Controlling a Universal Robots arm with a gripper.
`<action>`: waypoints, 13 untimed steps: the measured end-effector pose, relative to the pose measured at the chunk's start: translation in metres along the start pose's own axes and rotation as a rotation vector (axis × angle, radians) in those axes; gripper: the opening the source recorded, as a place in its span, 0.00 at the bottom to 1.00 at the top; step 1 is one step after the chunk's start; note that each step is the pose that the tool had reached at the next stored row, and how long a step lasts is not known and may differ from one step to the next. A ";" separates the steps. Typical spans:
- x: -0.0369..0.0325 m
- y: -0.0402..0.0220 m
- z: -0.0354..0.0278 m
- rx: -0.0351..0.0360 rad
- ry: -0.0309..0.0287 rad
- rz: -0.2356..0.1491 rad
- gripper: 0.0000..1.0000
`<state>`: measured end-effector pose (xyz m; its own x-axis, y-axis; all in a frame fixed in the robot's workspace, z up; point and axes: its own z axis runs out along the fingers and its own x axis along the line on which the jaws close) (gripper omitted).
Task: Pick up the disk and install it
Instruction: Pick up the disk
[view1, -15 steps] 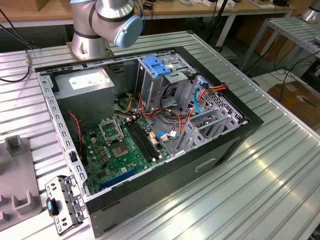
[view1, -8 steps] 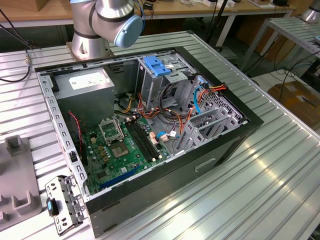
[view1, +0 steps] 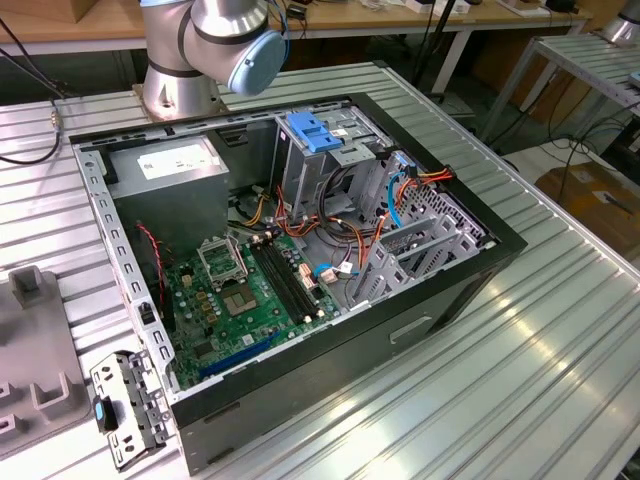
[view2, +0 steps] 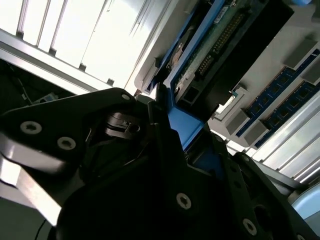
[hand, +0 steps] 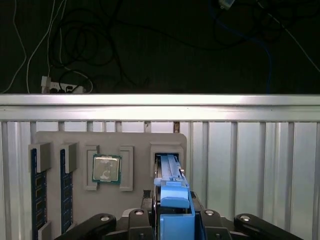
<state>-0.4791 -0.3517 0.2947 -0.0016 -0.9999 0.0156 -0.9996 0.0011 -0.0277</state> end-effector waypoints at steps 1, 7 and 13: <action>0.0000 0.0000 0.0000 0.0000 0.0000 0.000 0.37; 0.0000 0.0000 0.0000 -0.0006 0.0008 0.029 0.37; 0.0000 0.0000 0.0000 -0.0006 0.0009 0.033 0.37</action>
<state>-0.4792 -0.3517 0.2947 -0.0342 -0.9993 0.0157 -0.9990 0.0337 -0.0276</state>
